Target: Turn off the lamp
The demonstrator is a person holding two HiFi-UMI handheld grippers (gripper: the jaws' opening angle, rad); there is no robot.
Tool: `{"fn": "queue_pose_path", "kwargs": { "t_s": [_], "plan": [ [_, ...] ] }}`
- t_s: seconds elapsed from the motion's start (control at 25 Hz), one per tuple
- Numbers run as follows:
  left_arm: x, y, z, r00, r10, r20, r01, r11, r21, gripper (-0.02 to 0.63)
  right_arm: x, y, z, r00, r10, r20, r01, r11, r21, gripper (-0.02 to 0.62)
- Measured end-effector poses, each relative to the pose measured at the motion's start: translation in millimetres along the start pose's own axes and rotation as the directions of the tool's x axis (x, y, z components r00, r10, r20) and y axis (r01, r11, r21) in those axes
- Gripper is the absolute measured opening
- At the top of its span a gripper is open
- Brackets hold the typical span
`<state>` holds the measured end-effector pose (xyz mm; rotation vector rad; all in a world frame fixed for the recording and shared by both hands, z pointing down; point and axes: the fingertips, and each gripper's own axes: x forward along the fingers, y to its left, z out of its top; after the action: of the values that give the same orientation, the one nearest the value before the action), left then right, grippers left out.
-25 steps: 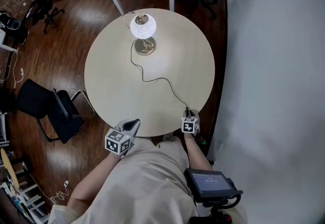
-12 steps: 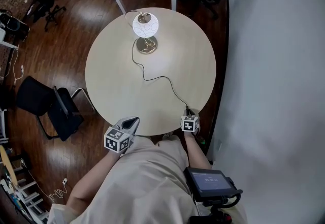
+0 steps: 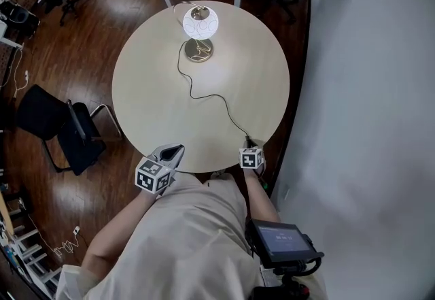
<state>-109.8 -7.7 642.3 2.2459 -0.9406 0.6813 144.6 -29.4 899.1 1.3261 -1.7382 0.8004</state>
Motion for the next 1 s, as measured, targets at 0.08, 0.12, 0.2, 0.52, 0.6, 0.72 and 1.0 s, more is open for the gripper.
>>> {"fn": "queue_pose_path", "kwargs": {
  "t_s": [0.08,0.12,0.2,0.52,0.6,0.72,1.0],
  "plan": [
    [-0.7,-0.8,0.4,1.0,0.0,0.0,0.0,1.0,-0.001,0.0,-1.8,-1.1,-0.5,1.0,-0.011,0.008,0.011,1.0,0.004,0.068],
    [-1.0,-0.3,-0.1,1.0,0.001,-0.001,-0.001,1.0,-0.001,0.0,-1.8,-0.5,0.0,1.0,-0.013,0.017,0.013,1.0,0.008,0.075],
    [-1.5,1.1,-2.0,1.0,0.002,-0.006,-0.002,1.0,0.0,0.0,-1.0,2.2,3.3,0.999,-0.008,0.043,0.007,1.0,0.009,0.097],
    [-0.3,1.6,-8.1,1.0,0.007,-0.021,-0.006,1.0,0.006,0.0,-0.7,-1.5,10.4,0.995,-0.034,0.096,0.026,0.996,0.081,0.064],
    [0.1,0.6,-7.4,1.0,0.005,-0.022,-0.005,1.0,0.01,0.0,-1.6,-1.8,10.1,0.995,-0.037,0.091,0.03,0.996,0.084,0.064],
    [1.5,-0.6,-6.1,1.0,0.003,-0.025,-0.003,1.0,0.01,0.0,-2.7,-3.0,10.8,0.996,-0.038,0.084,0.031,0.996,0.08,0.061],
    [5.4,0.7,-6.6,1.0,-0.005,-0.028,0.005,1.0,0.008,0.0,-0.6,-0.4,12.9,0.998,-0.008,0.067,0.004,0.998,0.057,0.048]
  ]
}}
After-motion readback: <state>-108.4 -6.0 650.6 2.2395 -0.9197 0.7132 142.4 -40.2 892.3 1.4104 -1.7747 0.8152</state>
